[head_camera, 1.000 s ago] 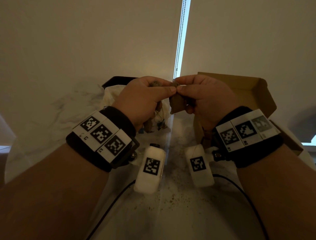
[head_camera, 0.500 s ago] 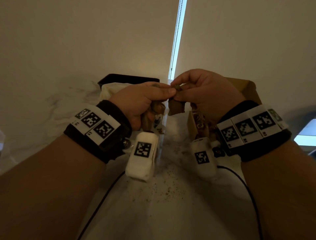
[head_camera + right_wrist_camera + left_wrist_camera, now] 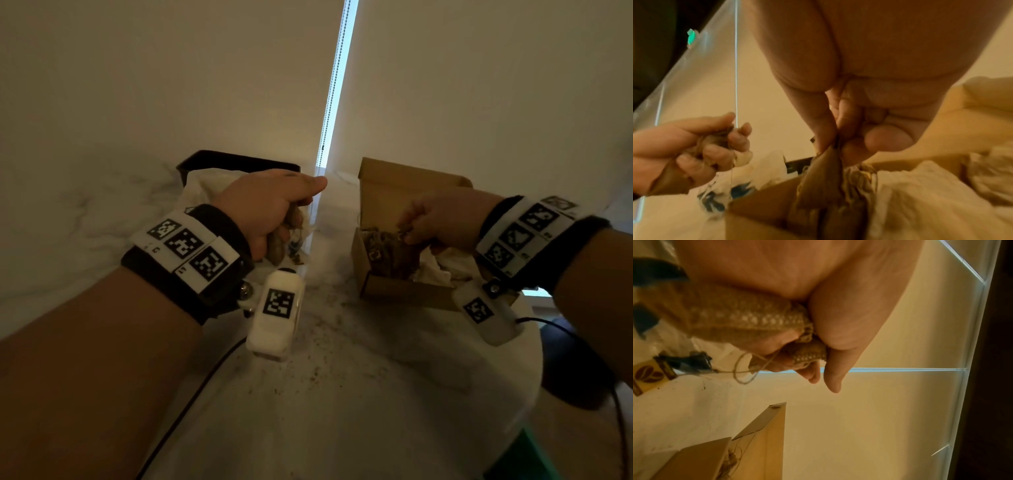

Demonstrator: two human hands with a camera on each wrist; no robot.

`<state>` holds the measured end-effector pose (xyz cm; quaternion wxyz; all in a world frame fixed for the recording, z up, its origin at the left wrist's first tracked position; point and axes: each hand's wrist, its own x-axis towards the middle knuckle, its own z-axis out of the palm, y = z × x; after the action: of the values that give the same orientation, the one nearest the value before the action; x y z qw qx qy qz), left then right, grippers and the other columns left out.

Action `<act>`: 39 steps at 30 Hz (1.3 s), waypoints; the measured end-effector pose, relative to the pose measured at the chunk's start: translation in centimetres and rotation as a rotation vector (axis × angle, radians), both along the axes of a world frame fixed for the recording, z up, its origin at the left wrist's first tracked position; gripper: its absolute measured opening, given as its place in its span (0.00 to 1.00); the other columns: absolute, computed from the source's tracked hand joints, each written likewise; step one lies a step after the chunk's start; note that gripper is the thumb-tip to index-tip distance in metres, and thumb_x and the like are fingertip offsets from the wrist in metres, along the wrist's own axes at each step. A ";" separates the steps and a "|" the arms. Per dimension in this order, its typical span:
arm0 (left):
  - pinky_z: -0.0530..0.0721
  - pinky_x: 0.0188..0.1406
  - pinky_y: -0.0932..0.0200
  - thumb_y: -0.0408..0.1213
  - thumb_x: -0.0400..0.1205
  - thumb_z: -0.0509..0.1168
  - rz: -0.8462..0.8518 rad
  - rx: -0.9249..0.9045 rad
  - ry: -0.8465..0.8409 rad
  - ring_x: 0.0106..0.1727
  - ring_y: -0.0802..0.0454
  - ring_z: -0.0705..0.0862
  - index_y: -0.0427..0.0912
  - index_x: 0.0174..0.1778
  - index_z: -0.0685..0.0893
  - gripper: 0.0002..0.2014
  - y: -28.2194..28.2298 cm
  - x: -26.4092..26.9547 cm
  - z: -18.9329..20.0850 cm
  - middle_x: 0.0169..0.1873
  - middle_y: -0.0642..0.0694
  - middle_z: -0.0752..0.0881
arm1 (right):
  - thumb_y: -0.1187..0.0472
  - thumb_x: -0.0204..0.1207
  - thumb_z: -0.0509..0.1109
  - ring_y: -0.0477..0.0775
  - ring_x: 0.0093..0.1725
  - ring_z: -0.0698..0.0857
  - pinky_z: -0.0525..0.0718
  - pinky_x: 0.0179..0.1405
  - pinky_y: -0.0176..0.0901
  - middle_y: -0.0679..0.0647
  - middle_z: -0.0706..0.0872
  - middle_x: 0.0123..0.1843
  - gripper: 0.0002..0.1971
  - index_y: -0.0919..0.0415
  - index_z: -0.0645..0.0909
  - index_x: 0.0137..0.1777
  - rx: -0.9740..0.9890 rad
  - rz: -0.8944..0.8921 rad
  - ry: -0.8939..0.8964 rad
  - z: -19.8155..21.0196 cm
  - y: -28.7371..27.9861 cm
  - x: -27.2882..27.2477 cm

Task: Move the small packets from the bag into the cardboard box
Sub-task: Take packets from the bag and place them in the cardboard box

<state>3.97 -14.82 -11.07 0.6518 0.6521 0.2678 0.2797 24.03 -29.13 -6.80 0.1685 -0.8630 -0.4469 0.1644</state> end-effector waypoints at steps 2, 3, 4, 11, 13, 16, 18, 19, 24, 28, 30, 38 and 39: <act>0.66 0.13 0.66 0.52 0.82 0.70 0.007 0.004 0.002 0.17 0.52 0.65 0.44 0.36 0.78 0.17 0.0 0.1 0.0 0.22 0.46 0.74 | 0.67 0.76 0.73 0.50 0.44 0.87 0.86 0.39 0.41 0.52 0.88 0.47 0.09 0.52 0.85 0.51 -0.098 -0.010 -0.001 -0.3 0.1 0.0; 0.66 0.13 0.66 0.52 0.83 0.70 0.009 0.002 0.003 0.17 0.52 0.65 0.44 0.36 0.77 0.17 0.0 0.1 0.0 0.22 0.46 0.74 | 0.67 0.76 0.73 0.51 0.44 0.87 0.86 0.37 0.40 0.53 0.88 0.48 0.09 0.52 0.85 0.50 -0.130 -0.013 0.010 -0.4 0.3 -0.1; 0.65 0.13 0.66 0.52 0.83 0.70 0.008 -0.002 0.001 0.17 0.52 0.64 0.44 0.35 0.77 0.18 0.0 0.0 0.0 0.21 0.47 0.74 | 0.68 0.76 0.73 0.52 0.44 0.87 0.86 0.35 0.40 0.54 0.88 0.48 0.09 0.52 0.85 0.49 -0.157 -0.020 0.017 -0.5 0.5 -0.1; 0.67 0.13 0.67 0.53 0.83 0.68 0.021 -0.007 0.018 0.16 0.51 0.65 0.43 0.38 0.78 0.18 0.0 0.0 0.2 0.20 0.47 0.75 | 0.68 0.76 0.74 0.52 0.31 0.84 0.80 0.20 0.37 0.56 0.87 0.40 0.08 0.52 0.84 0.45 -0.296 -0.085 -0.068 -1.0 1.7 -0.8; 0.67 0.13 0.67 0.54 0.84 0.67 0.022 -0.002 0.028 0.17 0.51 0.65 0.42 0.40 0.78 0.18 0.0 -0.1 0.2 0.21 0.47 0.75 | 0.72 0.78 0.70 0.55 0.33 0.87 0.86 0.21 0.40 0.59 0.87 0.40 0.09 0.56 0.83 0.46 -0.271 -0.118 0.014 -1.2 1.8 -1.1; 0.67 0.13 0.66 0.54 0.84 0.67 0.016 -0.012 0.032 0.18 0.52 0.65 0.42 0.41 0.78 0.17 0.0 -0.2 0.2 0.22 0.47 0.75 | 0.74 0.79 0.67 0.56 0.36 0.88 0.88 0.27 0.43 0.60 0.87 0.41 0.11 0.57 0.81 0.45 -0.231 -0.131 0.084 -1.7 1.8 -1.2; 0.67 0.13 0.66 0.53 0.84 0.67 0.018 -0.017 0.033 0.18 0.51 0.65 0.42 0.42 0.78 0.17 -0.1 -0.2 0.3 0.21 0.47 0.75 | 0.73 0.76 0.71 0.54 0.39 0.88 0.90 0.35 0.43 0.59 0.88 0.46 0.11 0.54 0.81 0.45 -0.196 -0.105 0.035 -1.8 1.7 -1.2; 0.67 0.13 0.66 0.53 0.84 0.67 0.020 -0.018 0.035 0.18 0.51 0.65 0.42 0.43 0.78 0.17 -0.2 -0.2 0.3 0.21 0.47 0.75 | 0.71 0.73 0.74 0.54 0.43 0.89 0.91 0.42 0.44 0.58 0.89 0.50 0.11 0.53 0.82 0.46 -0.208 -0.078 -0.023 -1.8 1.7 -1.1; 0.67 0.13 0.66 0.55 0.84 0.67 0.017 -0.054 0.035 0.17 0.53 0.67 0.42 0.46 0.82 0.18 -0.2 -0.2 0.2 0.23 0.47 0.77 | 0.68 0.78 0.71 0.59 0.58 0.86 0.87 0.57 0.50 0.55 0.83 0.62 0.16 0.56 0.81 0.64 -0.245 -0.109 -0.074 -1.5 1.7 -1.6; 0.68 0.13 0.65 0.62 0.81 0.66 0.038 -0.186 -0.075 0.26 0.54 0.73 0.42 0.53 0.86 0.24 -0.3 -0.2 0.4 0.36 0.48 0.81 | 0.69 0.78 0.70 0.54 0.38 0.91 0.91 0.35 0.47 0.57 0.88 0.47 0.11 0.55 0.80 0.56 -0.040 -0.156 0.043 -0.3 1.2 -1.7; 0.68 0.13 0.66 0.64 0.81 0.64 0.045 -0.243 -0.108 0.26 0.55 0.74 0.41 0.54 0.86 0.26 -0.3 -0.3 0.6 0.36 0.49 0.81 | 0.59 0.77 0.73 0.55 0.41 0.91 0.90 0.39 0.48 0.55 0.89 0.44 0.07 0.55 0.82 0.54 -0.016 -0.095 -0.101 0.4 0.7 -1.9; 0.69 0.14 0.65 0.63 0.83 0.63 0.074 -0.261 -0.107 0.27 0.54 0.75 0.41 0.52 0.87 0.26 -0.2 -0.4 0.7 0.36 0.48 0.82 | 0.52 0.77 0.72 0.43 0.42 0.82 0.78 0.46 0.40 0.41 0.85 0.40 0.06 0.41 0.84 0.39 -0.350 0.173 -0.228 -0.9 -0.4 -2.9; 0.70 0.14 0.65 0.64 0.83 0.62 0.076 -0.270 -0.112 0.27 0.53 0.76 0.40 0.52 0.87 0.27 -0.3 -0.4 0.8 0.36 0.48 0.83 | 0.52 0.77 0.72 0.44 0.42 0.83 0.80 0.46 0.40 0.42 0.87 0.40 0.06 0.42 0.85 0.39 -0.364 0.183 -0.235 -0.8 -0.3 -2.8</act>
<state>3.53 -15.09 -10.30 0.7365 0.5313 0.2904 0.3015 21.25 -29.48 -7.58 -0.0588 -0.8481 -0.5030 0.1555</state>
